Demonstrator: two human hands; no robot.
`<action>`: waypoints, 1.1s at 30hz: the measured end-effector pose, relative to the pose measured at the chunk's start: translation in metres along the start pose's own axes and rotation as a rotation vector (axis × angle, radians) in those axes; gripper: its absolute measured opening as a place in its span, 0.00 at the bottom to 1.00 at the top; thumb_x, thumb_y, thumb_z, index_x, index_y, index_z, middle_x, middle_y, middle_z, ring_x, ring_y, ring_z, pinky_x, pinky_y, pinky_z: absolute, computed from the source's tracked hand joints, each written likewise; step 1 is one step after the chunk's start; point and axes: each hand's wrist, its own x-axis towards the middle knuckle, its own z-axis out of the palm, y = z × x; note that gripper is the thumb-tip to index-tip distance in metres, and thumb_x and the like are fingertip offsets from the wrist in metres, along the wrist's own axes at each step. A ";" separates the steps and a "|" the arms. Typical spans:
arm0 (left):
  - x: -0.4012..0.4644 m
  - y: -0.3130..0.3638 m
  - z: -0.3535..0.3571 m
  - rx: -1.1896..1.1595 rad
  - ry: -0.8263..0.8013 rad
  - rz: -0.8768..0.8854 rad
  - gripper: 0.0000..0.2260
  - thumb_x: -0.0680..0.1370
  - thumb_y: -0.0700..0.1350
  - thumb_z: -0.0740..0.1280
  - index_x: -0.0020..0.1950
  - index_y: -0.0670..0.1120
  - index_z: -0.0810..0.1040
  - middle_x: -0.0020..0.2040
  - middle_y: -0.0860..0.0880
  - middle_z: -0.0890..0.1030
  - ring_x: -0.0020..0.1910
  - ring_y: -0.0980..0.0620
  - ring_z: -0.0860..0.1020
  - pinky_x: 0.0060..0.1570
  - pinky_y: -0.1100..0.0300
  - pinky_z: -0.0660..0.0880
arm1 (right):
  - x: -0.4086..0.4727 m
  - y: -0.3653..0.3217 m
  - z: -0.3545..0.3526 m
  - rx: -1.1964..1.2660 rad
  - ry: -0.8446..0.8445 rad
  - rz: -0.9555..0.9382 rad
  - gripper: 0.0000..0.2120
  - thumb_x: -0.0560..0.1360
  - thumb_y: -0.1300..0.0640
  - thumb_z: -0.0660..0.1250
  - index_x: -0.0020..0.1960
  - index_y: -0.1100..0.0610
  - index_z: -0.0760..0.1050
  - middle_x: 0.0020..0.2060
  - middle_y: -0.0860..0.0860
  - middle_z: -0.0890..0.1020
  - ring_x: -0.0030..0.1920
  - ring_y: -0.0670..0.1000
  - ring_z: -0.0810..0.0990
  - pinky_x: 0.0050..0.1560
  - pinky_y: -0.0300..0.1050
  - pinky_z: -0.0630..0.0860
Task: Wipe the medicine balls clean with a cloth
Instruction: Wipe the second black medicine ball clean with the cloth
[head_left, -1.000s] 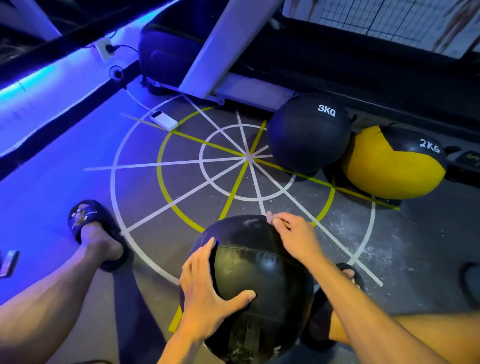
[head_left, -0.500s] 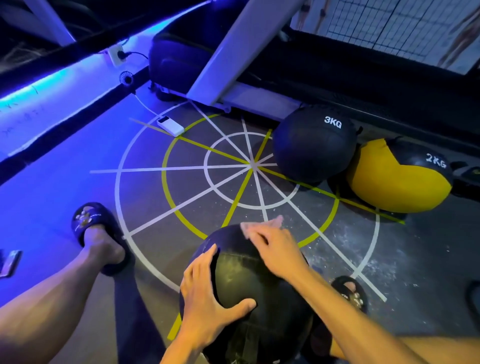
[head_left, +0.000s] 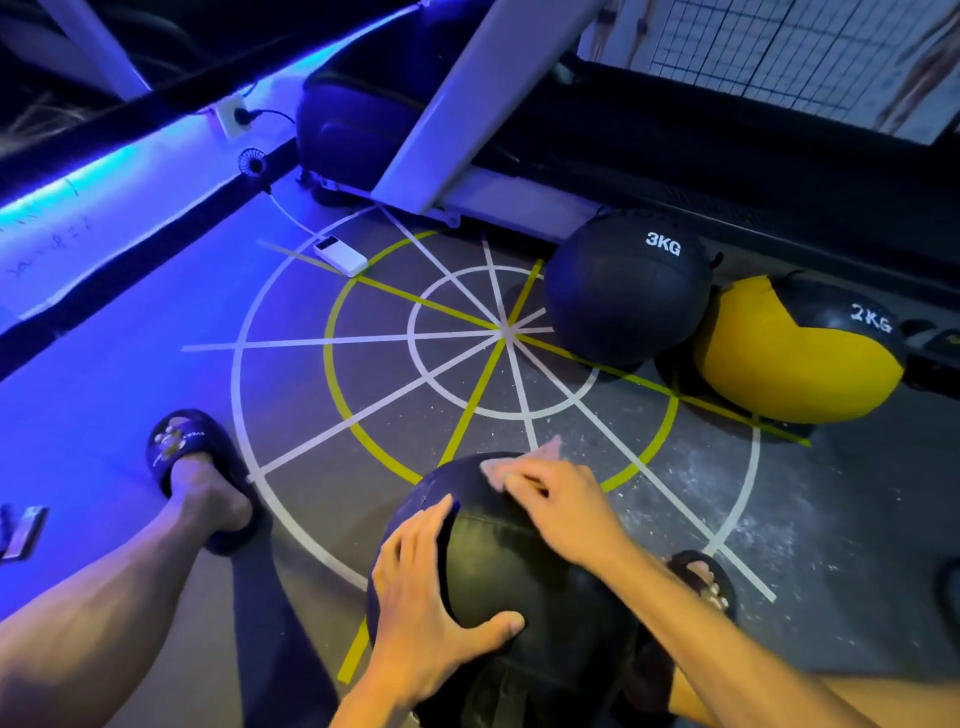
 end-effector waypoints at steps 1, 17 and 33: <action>0.000 -0.001 -0.001 -0.009 -0.006 -0.005 0.54 0.57 0.78 0.74 0.78 0.65 0.57 0.74 0.68 0.61 0.77 0.59 0.58 0.75 0.51 0.60 | -0.006 -0.004 0.000 0.000 -0.044 -0.050 0.10 0.82 0.56 0.65 0.51 0.48 0.85 0.38 0.16 0.74 0.48 0.24 0.75 0.51 0.19 0.64; 0.029 -0.025 -0.034 -0.122 -0.110 -0.059 0.57 0.56 0.78 0.74 0.80 0.68 0.53 0.72 0.73 0.62 0.75 0.60 0.59 0.73 0.50 0.60 | -0.086 0.012 0.040 0.100 0.288 -0.373 0.10 0.82 0.59 0.67 0.60 0.53 0.83 0.63 0.41 0.82 0.70 0.42 0.75 0.70 0.36 0.69; 0.037 -0.014 -0.054 0.161 -0.018 0.016 0.42 0.66 0.80 0.63 0.76 0.63 0.68 0.75 0.63 0.67 0.75 0.55 0.63 0.75 0.46 0.62 | -0.090 -0.005 0.072 0.065 0.481 -0.142 0.18 0.83 0.47 0.62 0.71 0.49 0.77 0.71 0.37 0.74 0.73 0.40 0.69 0.74 0.36 0.63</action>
